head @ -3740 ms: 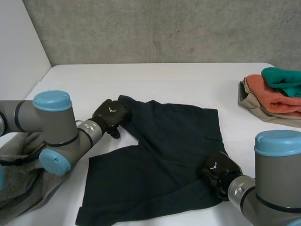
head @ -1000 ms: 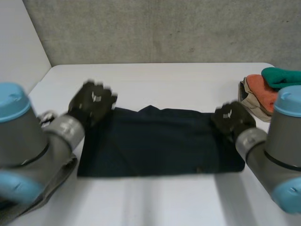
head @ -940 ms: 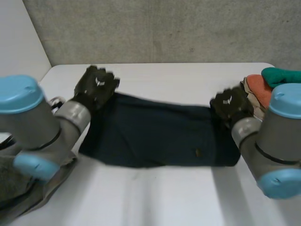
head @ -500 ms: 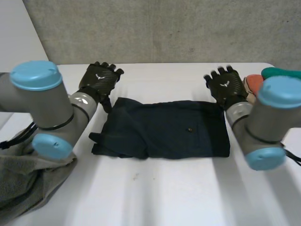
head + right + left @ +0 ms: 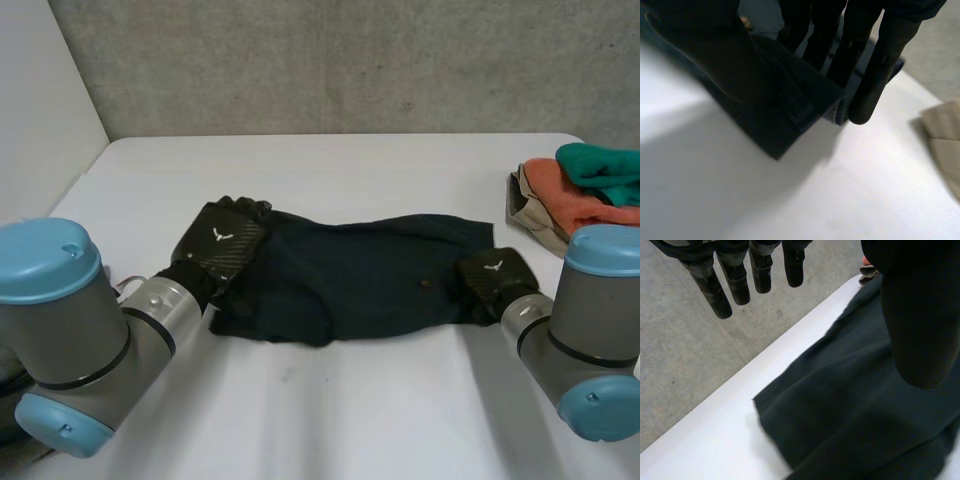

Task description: Fold the laundry.

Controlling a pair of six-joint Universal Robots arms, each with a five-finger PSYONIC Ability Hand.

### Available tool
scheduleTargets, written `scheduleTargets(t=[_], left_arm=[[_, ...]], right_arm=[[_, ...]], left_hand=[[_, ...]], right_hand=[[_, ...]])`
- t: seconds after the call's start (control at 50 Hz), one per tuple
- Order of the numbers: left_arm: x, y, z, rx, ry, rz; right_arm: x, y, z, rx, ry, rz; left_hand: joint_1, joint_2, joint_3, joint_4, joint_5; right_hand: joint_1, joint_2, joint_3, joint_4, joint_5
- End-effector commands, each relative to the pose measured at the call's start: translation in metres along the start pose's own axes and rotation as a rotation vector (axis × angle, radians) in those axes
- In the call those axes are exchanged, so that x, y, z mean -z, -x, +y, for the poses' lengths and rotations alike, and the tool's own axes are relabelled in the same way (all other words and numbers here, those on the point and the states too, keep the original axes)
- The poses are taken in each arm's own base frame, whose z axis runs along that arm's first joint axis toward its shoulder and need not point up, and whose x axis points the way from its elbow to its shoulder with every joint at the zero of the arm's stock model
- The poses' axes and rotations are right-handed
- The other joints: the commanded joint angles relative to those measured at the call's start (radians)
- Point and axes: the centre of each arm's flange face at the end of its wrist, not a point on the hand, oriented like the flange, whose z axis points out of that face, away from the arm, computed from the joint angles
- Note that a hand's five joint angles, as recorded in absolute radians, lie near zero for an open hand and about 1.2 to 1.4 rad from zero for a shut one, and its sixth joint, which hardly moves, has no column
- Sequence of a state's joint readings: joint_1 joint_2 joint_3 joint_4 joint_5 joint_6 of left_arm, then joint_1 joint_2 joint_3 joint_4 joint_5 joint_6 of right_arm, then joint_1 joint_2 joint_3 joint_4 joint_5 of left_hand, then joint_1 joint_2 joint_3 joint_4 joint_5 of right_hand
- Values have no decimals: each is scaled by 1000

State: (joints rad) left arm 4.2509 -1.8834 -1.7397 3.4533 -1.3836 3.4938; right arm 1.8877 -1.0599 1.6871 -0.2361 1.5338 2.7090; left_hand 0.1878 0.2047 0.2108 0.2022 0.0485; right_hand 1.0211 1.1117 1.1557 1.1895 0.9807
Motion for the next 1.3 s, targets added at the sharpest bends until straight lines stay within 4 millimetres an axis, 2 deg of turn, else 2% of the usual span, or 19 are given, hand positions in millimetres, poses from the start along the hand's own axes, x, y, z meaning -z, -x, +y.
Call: scheduleTargets(t=[0.02, 0.1, 0.18, 0.24, 0.3, 0.32, 0.38, 0.44, 0.48, 0.5, 0.58, 0.64, 0.66, 0.74, 0.82, 0.94, 1.04, 1.14, 1.3], left_arm=[[8, 6, -15, -1, -36, -23], [15, 9, -24, -5, -61, -35], [20, 11, -25, -3, -64, -41], [22, 11, -24, -1, -61, -40], [24, 10, -22, 1, -52, -41], [24, 11, -21, 5, -47, -43], [25, 10, -18, 11, -40, -40], [26, 9, -17, 23, -36, -38], [26, 9, -18, 25, -35, -38], [25, 10, -18, 27, -34, -39], [21, 14, -24, 22, -57, -52], [17, 18, -30, 17, -80, -65], [14, 21, -36, 16, -100, -75], [5, 28, -53, 18, -157, -113], [-2, 26, -70, 44, -209, -114], [-10, -3, -78, 93, -210, -17], [-18, -42, -65, 113, -125, 94], [-26, -79, -33, 110, 29, 174], [-36, -86, 13, 110, 196, 75]], right_arm=[[20, -41, -21, 67, -55, 188], [22, -67, -23, 251, -26, 242], [24, -60, -36, 421, -52, 233], [29, -28, -55, 480, -175, 172], [45, 22, -77, 532, -376, 57], [57, 49, -84, 558, -481, -23], [73, 89, -82, 603, -607, -174], [83, 138, -57, 683, -668, -391], [81, 143, -53, 712, -655, -403], [80, 144, -56, 731, -642, -401], [76, 134, -72, 622, -570, -368], [76, 122, -87, 436, -541, -358], [80, 108, -103, 286, -546, -356], [81, 65, -125, -80, -524, -340], [69, 37, -122, -306, -453, -322], [51, 10, -103, -295, -313, -242], [32, 5, -88, -251, -197, -244], [14, 10, -68, -233, -68, -303], [-9, 23, -41, -138, -13, -374]], left_hand=[[-13, -30, -36, -28, -48], [-13, -30, -36, -28, -48], [-13, -30, -36, -28, -48], [-13, -30, -36, -28, -48], [-13, -30, -36, -28, -48], [-13, -30, -36, -28, -48], [-13, -30, -36, -28, -48], [-13, -30, -36, -28, -48], [-13, -30, -36, -28, -48], [-13, -30, -36, -28, -48], [-13, -30, -36, -28, -48], [-13, -30, -36, -28, -48], [-13, -30, -36, -28, -48], [-13, -30, -36, -28, -48], [-13, -30, -36, -28, -48], [-13, -30, -36, -28, -48], [-13, -30, -36, -28, -48], [-13, -30, -36, -28, -48], [-13, -30, -36, -28, -48]], right_hand=[[375, 285, 241, 207, 241], [375, 285, 241, 207, 241], [375, 285, 241, 207, 241], [375, 285, 241, 207, 241], [375, 285, 241, 207, 241], [375, 285, 241, 207, 241], [375, 285, 241, 207, 241], [375, 285, 241, 207, 241], [375, 285, 241, 207, 241], [29, -62, -106, -140, -105], [-847, -937, -981, -1015, -981], [-847, -937, -981, -1015, -981], [-847, -937, -981, -1015, -981], [-847, -937, -981, -1015, -981], [-847, -937, -981, -1015, -981], [-847, -937, -981, -1015, -981], [-847, -937, -981, -1015, -981], [-847, -937, -981, -1015, -981], [-847, -937, -981, -1015, -981]])
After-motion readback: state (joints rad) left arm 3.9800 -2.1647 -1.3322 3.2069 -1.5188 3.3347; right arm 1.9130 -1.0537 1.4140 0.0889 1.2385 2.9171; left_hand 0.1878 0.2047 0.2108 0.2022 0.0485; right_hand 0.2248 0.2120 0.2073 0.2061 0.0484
